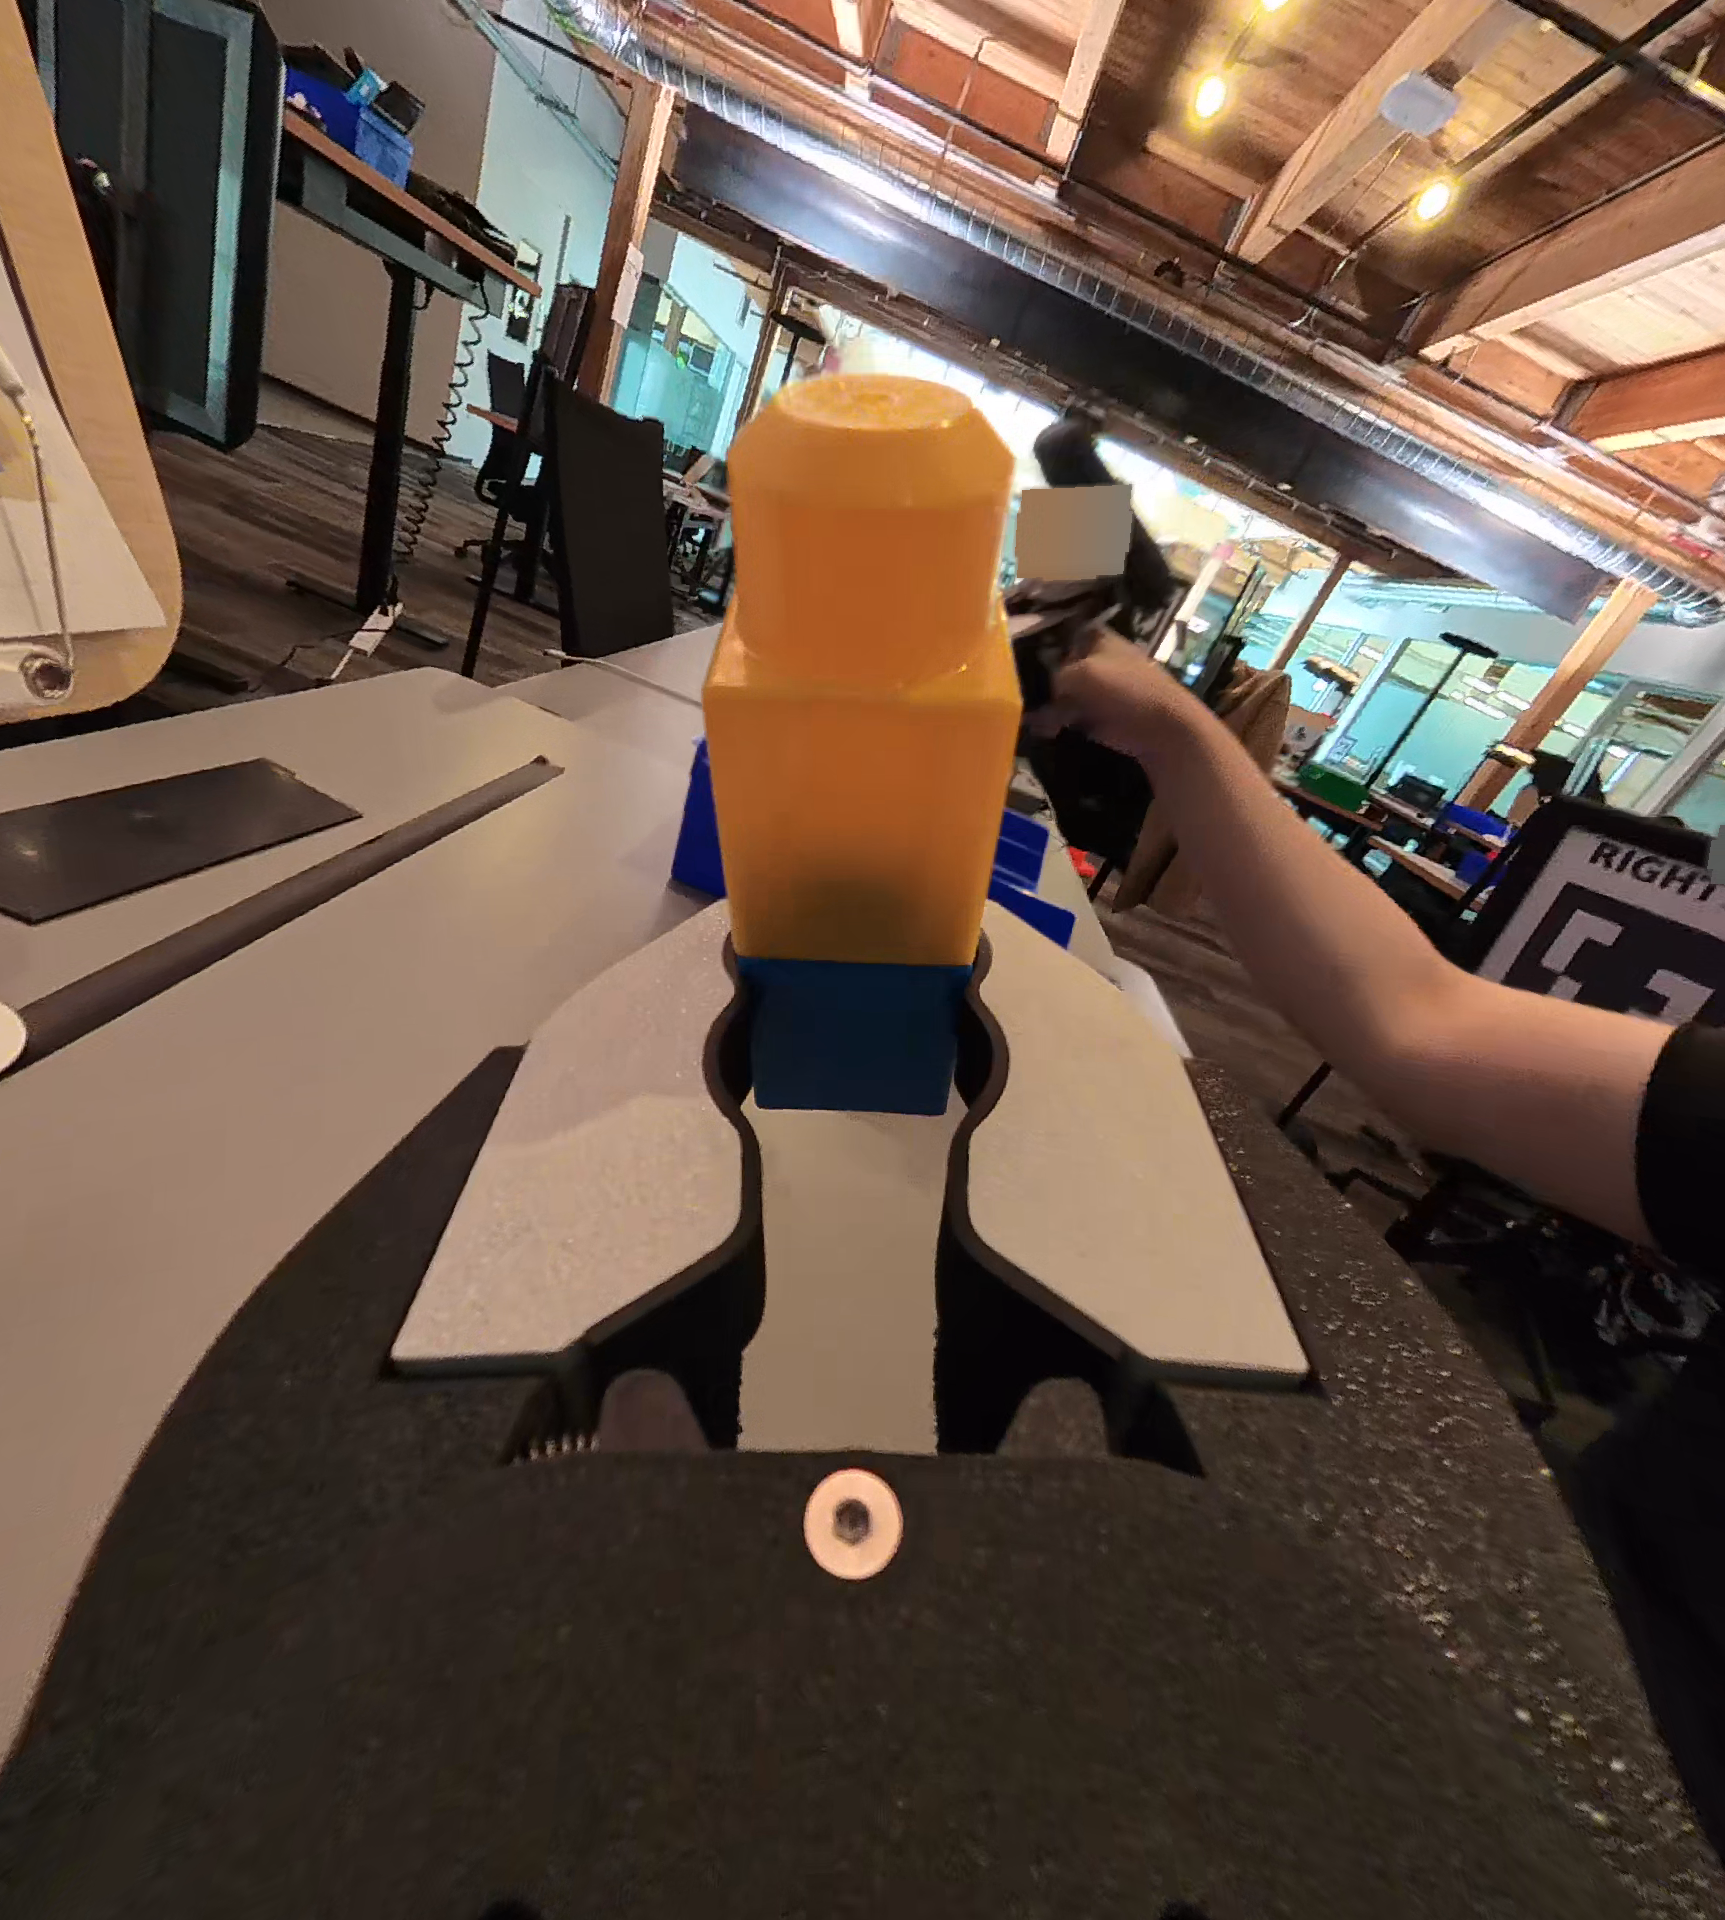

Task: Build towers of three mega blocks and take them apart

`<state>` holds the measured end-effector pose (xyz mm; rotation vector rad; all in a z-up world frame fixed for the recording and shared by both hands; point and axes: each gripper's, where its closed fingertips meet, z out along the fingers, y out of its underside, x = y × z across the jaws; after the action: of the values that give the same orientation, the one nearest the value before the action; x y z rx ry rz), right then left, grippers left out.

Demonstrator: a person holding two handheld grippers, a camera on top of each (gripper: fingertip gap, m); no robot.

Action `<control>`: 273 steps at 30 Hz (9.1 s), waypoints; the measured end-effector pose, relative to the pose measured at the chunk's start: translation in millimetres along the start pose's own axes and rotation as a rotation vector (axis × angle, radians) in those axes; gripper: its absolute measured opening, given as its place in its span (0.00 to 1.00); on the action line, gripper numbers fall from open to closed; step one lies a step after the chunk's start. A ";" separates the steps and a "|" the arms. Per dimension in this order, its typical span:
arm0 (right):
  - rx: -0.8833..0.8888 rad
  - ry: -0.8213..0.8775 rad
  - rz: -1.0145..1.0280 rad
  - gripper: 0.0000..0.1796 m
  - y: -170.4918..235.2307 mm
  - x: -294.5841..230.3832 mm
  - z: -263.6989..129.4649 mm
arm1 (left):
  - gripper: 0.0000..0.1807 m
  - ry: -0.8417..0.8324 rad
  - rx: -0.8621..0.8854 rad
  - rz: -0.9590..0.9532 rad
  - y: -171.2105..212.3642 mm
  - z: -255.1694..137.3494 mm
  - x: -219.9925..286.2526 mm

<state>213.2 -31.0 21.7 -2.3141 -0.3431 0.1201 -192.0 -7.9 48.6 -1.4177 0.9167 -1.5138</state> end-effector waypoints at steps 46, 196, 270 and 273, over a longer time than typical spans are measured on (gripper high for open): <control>0.077 0.212 -0.096 0.34 -40.1 -15.3 -5.5 | 0.19 0.103 -0.133 -0.021 21.5 20.5 23.2; 0.581 -0.472 -0.149 0.30 -129.2 -208.1 48.6 | 0.30 -0.980 -0.346 0.296 -23.8 -211.6 54.9; 0.519 -1.231 -0.314 0.20 -102.9 -383.1 8.8 | 0.20 0.011 -0.056 0.170 -44.1 45.4 78.4; 0.502 -1.249 -0.299 0.20 -102.5 -381.8 4.1 | 0.20 0.000 -0.013 0.179 -47.3 47.5 81.9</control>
<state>-175.2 -68.2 85.5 -1.4065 -1.1004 1.3370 -149.3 -64.4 127.2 -1.3081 1.0261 -1.3767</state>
